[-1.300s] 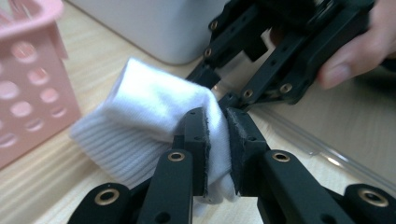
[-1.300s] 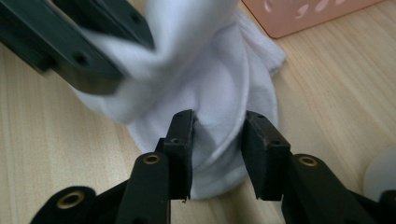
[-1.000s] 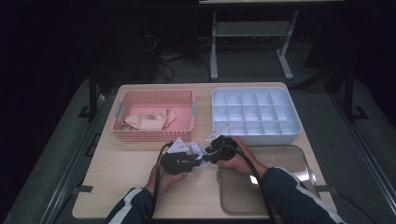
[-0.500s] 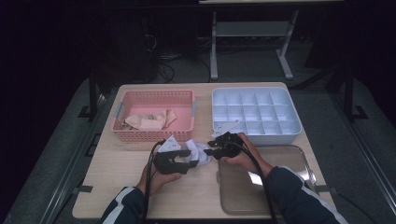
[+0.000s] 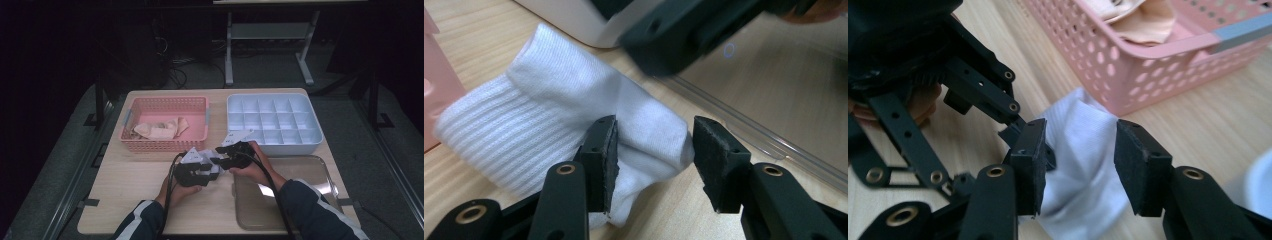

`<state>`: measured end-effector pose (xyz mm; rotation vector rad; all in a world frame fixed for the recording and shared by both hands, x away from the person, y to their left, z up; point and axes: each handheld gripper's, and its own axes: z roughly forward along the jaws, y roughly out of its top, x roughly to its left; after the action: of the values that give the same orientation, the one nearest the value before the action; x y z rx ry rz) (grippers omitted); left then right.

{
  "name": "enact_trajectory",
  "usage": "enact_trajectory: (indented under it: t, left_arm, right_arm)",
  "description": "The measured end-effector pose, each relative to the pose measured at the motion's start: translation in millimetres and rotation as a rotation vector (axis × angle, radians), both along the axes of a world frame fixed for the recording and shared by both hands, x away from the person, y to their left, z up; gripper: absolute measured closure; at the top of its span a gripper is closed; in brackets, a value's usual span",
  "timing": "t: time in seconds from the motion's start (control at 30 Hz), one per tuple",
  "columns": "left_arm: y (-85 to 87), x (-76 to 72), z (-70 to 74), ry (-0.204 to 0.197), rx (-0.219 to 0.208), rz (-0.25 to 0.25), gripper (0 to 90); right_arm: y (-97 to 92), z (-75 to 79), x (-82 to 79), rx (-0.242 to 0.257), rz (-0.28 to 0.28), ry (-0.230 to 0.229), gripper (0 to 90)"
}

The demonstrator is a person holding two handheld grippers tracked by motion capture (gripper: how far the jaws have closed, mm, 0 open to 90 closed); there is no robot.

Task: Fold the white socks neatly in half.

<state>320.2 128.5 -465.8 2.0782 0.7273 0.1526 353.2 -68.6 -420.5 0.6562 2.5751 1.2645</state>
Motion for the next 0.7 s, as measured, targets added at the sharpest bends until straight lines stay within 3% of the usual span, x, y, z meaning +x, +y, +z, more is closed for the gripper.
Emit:
enact_trajectory:
  t: [0.17, 0.27, 0.43, 0.63, 0.7]
  left_arm:
    - [0.7, -1.8, -0.4, 0.004, -0.005, -0.008, 51.6]
    - [4.1, -3.6, 1.6, 0.004, 0.007, -0.014, 50.9]
    - [18.3, -11.2, 12.4, -0.002, 0.037, -0.022, 47.4]
    - [41.4, -5.3, 14.1, 0.003, 0.039, 0.066, 44.9]
    - [42.9, 1.1, 10.0, 0.028, 0.027, 0.086, 43.1]
  right_arm:
    - [9.7, -9.4, 7.3, -0.024, -0.001, 0.009, 59.7]
    - [12.4, -18.3, 13.1, -0.071, -0.009, 0.019, 62.8]
    - [10.6, -28.7, 20.5, -0.074, -0.023, 0.072, 65.0]
    - [9.6, -33.7, 23.6, -0.073, -0.017, 0.121, 63.6]
    - [10.2, -34.8, 24.3, -0.072, -0.007, 0.136, 63.3]
